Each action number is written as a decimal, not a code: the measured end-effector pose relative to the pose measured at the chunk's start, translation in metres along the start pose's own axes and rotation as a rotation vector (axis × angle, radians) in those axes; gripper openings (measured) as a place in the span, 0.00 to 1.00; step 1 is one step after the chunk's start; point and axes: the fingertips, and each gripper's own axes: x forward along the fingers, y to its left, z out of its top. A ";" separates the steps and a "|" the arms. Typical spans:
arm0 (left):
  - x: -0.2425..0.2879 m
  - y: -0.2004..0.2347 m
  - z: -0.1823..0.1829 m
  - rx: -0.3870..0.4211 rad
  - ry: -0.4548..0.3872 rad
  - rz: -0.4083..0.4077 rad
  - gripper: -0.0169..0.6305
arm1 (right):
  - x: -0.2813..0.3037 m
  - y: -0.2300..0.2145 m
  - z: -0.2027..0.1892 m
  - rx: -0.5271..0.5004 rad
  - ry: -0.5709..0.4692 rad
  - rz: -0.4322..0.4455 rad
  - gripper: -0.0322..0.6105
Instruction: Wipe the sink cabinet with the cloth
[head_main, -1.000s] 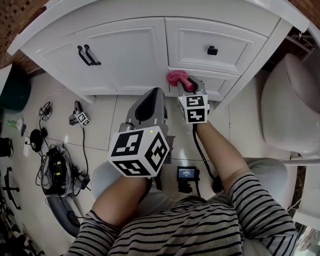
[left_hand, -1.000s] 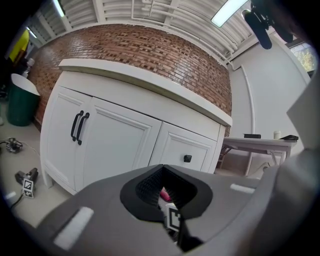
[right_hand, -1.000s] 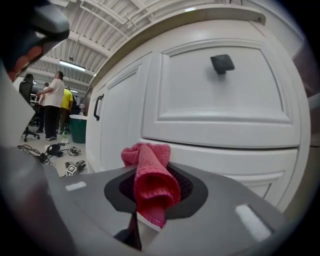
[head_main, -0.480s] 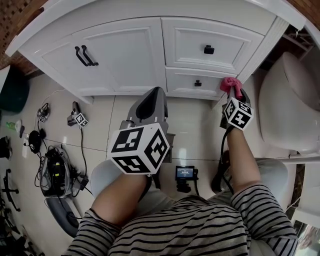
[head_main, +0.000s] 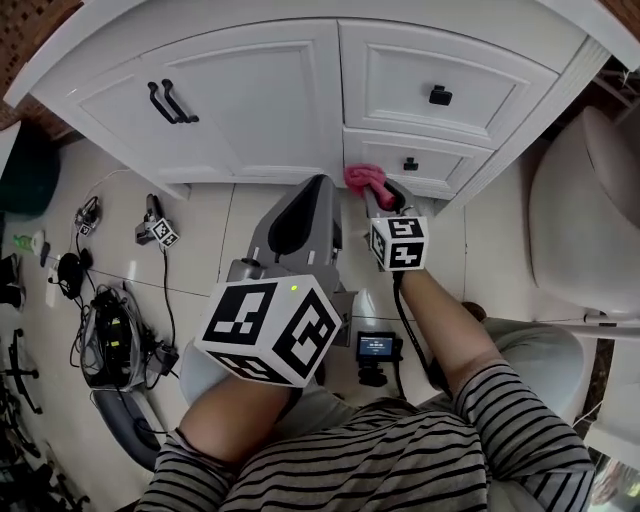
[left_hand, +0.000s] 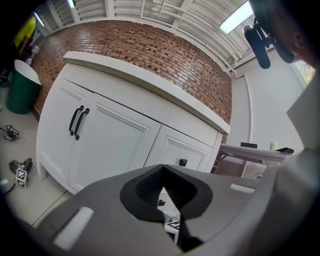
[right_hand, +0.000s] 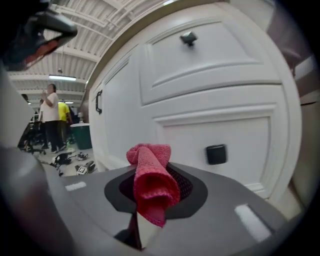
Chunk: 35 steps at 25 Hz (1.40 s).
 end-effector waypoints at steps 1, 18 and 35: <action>0.000 0.002 0.001 -0.001 0.003 0.005 0.03 | 0.013 0.011 -0.008 -0.022 0.023 0.022 0.18; 0.016 0.004 -0.003 0.040 0.013 0.010 0.03 | -0.072 -0.210 -0.057 0.077 0.085 -0.444 0.19; 0.011 0.007 -0.010 0.260 -0.007 0.149 0.03 | -0.272 -0.114 0.239 0.122 -0.371 -0.179 0.20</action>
